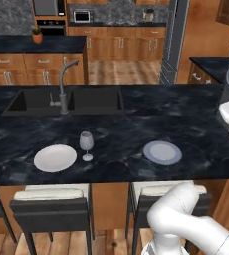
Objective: Retrieve the wine glasses from the counter and place one next to each plate.
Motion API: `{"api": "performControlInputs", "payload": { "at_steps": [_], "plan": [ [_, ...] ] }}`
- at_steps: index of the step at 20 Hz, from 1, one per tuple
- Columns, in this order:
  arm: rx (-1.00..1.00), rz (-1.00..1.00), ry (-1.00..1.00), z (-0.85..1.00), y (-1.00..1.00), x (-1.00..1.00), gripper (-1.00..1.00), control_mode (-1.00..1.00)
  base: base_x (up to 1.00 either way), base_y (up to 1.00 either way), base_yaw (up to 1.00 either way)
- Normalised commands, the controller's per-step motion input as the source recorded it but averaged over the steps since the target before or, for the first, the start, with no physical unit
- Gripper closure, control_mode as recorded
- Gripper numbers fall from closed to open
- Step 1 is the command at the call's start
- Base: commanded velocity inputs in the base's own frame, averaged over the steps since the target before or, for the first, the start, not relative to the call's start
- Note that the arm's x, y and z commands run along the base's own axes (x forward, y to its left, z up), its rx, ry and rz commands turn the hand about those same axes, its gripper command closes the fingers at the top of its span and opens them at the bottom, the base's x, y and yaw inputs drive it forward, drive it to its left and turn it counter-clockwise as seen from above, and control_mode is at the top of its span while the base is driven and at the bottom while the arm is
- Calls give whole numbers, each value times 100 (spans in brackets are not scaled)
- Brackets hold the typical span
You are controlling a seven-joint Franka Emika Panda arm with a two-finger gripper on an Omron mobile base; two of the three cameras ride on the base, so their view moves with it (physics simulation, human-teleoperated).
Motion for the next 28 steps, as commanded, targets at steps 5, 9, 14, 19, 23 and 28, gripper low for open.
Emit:
{"api": "performControlInputs", "payload": {
  "at_steps": [5, 9, 14, 19, 23, 28],
  "plan": [
    [0, 0, 0, 0, 0, 0, 100, 100, 75, -36, 15],
    [0, 0, 0, 0, 0, 0, 100, 100, 46, -28, -17],
    [0, 0, 0, 0, 0, 0, 100, 100, 31, 0, -47],
    [0, 0, 0, -2, 0, 14, 100, -100, 28, 0, -32],
    [0, 0, 0, -17, -7, 100, 100, -100, 0, 0, 0],
    [0, 0, -2, -1, -2, 100, 100, -100, 0, 0, 0]
  ]
}}
